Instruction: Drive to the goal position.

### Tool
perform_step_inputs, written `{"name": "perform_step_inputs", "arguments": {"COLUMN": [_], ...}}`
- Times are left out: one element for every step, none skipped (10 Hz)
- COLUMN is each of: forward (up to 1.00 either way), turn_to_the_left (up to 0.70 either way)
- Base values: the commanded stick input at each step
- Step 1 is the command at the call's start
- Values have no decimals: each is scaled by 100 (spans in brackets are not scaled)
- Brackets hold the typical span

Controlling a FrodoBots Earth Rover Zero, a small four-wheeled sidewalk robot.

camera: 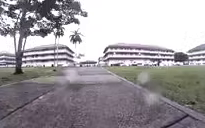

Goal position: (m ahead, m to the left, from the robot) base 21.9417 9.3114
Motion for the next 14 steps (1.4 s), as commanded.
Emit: {"name": "perform_step_inputs", "arguments": {"forward": [70, 70, 70, 70, 70, 70, 70, 70, 70, 70, 70, 70, 70, 70], "turn_to_the_left": [0, 0, 0, 0, 0, 0, 0, 0, 0, 0, 0, 0, 0, 0]}}
